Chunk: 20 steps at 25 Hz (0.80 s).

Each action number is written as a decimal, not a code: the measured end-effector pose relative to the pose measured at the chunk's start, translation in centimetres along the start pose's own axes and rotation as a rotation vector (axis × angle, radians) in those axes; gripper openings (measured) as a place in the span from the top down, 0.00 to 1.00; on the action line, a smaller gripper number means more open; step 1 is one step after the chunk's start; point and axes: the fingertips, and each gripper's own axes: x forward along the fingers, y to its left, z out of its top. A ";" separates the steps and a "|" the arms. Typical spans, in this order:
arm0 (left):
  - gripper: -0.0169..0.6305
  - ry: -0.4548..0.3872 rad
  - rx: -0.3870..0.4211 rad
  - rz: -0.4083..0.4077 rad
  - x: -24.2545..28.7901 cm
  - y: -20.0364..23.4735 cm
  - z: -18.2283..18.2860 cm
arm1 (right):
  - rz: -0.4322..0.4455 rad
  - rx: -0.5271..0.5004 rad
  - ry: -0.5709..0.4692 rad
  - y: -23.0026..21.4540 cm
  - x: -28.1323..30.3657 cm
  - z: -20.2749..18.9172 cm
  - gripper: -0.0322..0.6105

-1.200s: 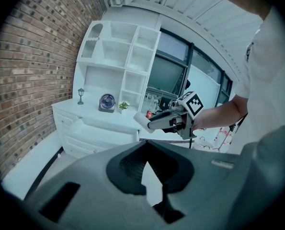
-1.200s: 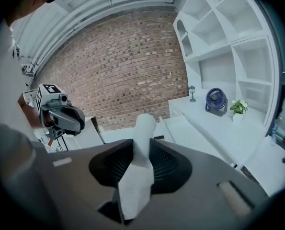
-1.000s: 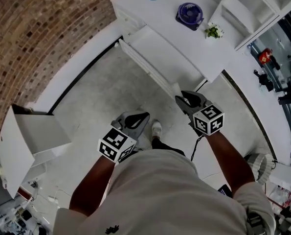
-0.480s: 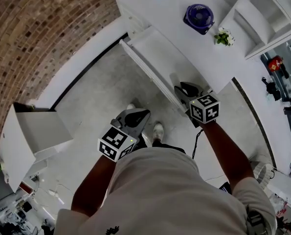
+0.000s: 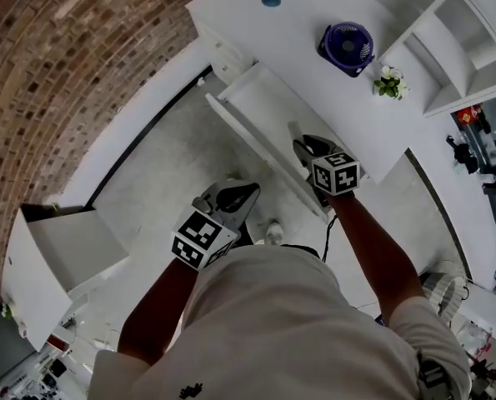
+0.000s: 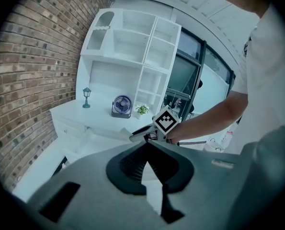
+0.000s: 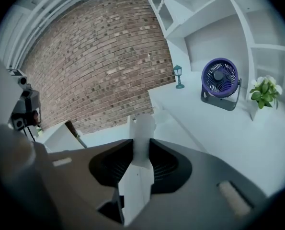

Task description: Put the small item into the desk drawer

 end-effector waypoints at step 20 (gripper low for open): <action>0.96 0.095 0.026 -0.085 0.8 16.1 2.4 | -0.201 0.091 0.165 -8.9 19.2 -0.7 0.76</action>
